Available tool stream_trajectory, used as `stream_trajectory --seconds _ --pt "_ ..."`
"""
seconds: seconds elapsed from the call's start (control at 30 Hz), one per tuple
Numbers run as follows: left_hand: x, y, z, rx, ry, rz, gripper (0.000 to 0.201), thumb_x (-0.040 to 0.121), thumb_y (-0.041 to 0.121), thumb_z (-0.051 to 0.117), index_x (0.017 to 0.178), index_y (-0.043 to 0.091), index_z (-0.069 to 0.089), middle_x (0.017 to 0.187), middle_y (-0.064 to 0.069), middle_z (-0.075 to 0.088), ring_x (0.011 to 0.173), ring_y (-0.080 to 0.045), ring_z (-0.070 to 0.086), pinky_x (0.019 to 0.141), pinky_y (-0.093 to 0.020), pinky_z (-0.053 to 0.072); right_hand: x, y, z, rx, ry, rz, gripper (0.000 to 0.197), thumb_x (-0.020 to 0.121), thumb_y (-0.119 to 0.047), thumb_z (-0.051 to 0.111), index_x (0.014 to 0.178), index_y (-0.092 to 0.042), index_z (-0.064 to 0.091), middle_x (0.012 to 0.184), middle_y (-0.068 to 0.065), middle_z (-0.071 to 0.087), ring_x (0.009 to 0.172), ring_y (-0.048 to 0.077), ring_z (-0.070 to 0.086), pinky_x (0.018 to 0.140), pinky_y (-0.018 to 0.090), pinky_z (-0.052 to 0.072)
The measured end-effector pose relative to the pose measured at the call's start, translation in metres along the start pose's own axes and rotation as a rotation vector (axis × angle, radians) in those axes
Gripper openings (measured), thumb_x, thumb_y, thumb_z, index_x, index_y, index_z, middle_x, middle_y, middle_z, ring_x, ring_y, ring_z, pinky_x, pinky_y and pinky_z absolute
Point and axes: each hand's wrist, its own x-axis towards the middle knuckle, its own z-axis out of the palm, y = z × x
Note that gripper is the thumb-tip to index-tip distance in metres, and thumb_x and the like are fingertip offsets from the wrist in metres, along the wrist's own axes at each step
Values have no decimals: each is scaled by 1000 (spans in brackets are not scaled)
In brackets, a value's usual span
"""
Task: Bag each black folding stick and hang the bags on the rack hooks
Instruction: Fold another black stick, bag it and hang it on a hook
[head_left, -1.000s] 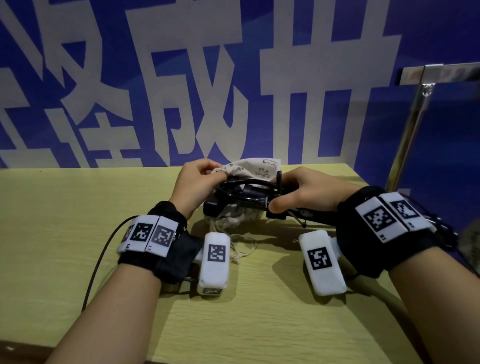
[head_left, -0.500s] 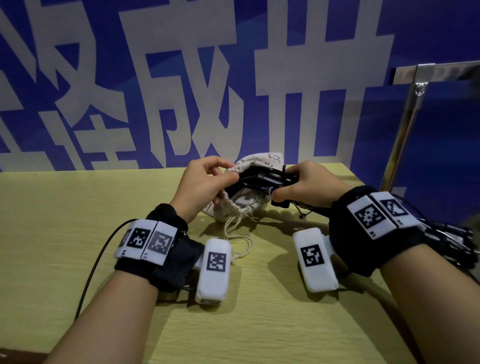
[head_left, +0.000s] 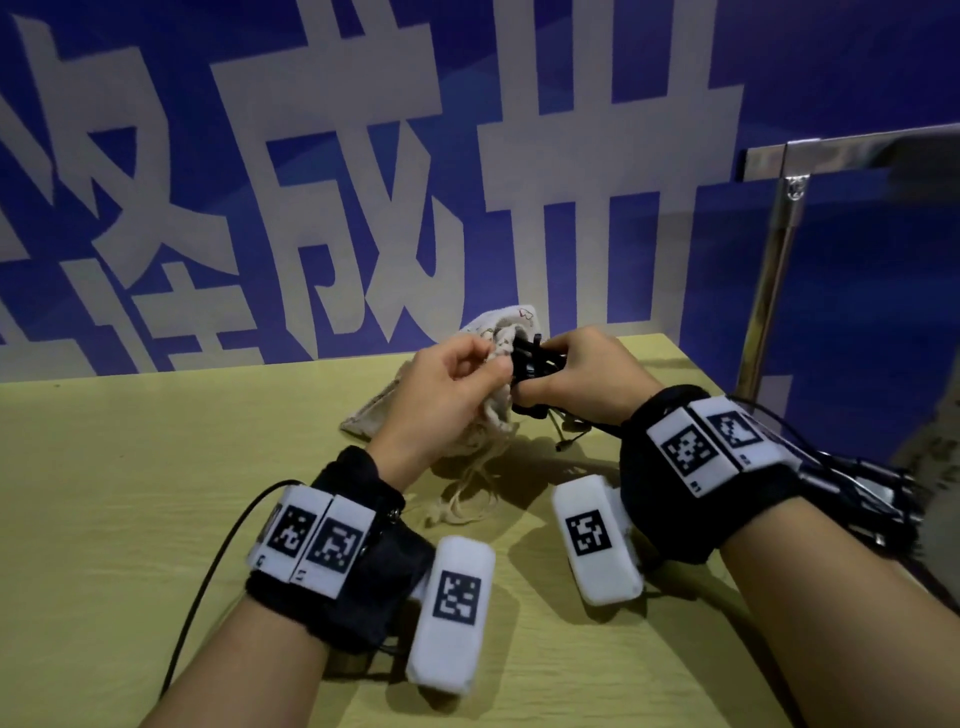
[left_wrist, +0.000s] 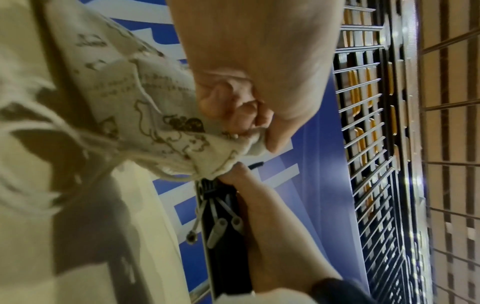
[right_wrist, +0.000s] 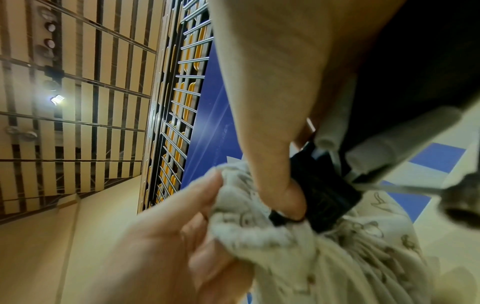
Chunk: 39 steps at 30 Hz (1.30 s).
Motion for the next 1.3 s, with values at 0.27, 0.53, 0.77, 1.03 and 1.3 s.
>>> stream_trajectory --seconds 0.27,0.53,0.77,1.03,1.3 --pt "33 17 5 453 252 83 11 91 32 57 86 22 59 77 7 59 76 -10 58 64 -23 47 -4 -8 5 16 -61 -85 18 73 -24 73 85 -14 64 72 3 66 56 14 60 49 24 48" --pt "26 36 37 188 -111 232 14 89 13 60 94 24 66 86 15 61 81 2 57 71 -15 49 3 2 -14 -115 0 -127 36 81 -24 67 116 -16 59 105 7 66 90 24 65 80 41 55" --pt "19 11 25 169 -173 101 33 85 -9 48 86 15 71 73 13 66 71 0 60 71 -14 48 24 37 -23 -68 119 -18 58 66 -61 47 114 -29 58 107 -8 65 91 12 65 77 34 57" --pt "19 -11 22 637 -150 -34 53 63 62 70 99 25 56 95 13 62 88 -8 58 78 -34 51 21 37 -34 73 248 99 57 83 -18 66 132 -5 42 125 13 54 114 28 54 91 31 44" --pt "21 -11 43 453 62 188 24 79 42 60 71 20 62 68 5 63 68 -16 59 60 -31 49 23 32 -37 195 127 -68 31 82 -13 64 112 -10 58 97 -1 64 74 0 61 59 15 47"
